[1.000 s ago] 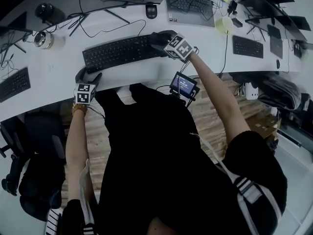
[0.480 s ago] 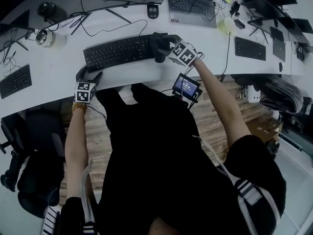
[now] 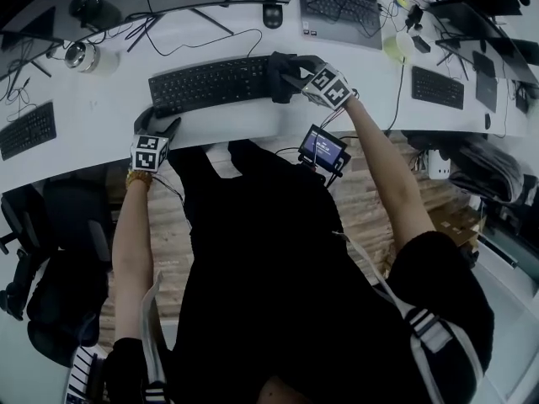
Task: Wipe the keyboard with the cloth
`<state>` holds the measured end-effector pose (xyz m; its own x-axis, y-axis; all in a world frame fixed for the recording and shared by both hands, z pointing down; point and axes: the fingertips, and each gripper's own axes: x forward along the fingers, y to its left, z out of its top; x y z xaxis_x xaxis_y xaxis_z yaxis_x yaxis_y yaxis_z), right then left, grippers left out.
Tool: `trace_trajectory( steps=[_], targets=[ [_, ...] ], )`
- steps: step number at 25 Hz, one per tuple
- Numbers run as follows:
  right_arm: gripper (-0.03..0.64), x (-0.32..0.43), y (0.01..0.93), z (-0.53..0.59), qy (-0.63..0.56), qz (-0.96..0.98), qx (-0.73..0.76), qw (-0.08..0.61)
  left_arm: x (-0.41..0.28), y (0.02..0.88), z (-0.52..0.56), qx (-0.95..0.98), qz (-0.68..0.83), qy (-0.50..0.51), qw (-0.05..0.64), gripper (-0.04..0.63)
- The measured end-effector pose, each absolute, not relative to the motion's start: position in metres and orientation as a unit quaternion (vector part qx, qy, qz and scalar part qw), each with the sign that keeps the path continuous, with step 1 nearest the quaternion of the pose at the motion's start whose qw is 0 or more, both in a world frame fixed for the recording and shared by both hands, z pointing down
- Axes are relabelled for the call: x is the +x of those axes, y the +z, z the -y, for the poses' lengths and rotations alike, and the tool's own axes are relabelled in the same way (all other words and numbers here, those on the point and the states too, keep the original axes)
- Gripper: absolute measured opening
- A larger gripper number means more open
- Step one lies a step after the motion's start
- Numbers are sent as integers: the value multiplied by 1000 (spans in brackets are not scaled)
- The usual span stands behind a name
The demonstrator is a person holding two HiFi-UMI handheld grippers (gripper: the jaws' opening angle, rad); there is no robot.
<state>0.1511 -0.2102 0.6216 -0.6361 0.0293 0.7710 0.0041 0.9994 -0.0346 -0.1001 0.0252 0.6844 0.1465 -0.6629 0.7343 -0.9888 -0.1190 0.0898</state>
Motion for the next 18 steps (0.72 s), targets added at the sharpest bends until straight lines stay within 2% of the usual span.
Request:
trace_trajectory(
  steps=[3, 4, 7, 11, 18],
  targets=[
    [181, 137, 604, 202, 10, 918, -20, 396, -101, 684, -24, 699, 592, 272, 294, 365],
    [207, 134, 609, 198, 3, 914, -27, 404, -102, 683, -24, 699, 593, 273, 294, 365],
    [215, 137, 635, 192, -5, 899, -32, 436, -100, 684, -26, 697, 592, 273, 299, 364],
    [161, 137, 644, 191, 3, 903, -45, 428, -101, 684, -25, 697, 591, 273, 300, 365],
    [117, 128, 647, 186, -4, 897, -96, 432, -101, 683, -25, 697, 593, 273, 297, 365]
  ],
)
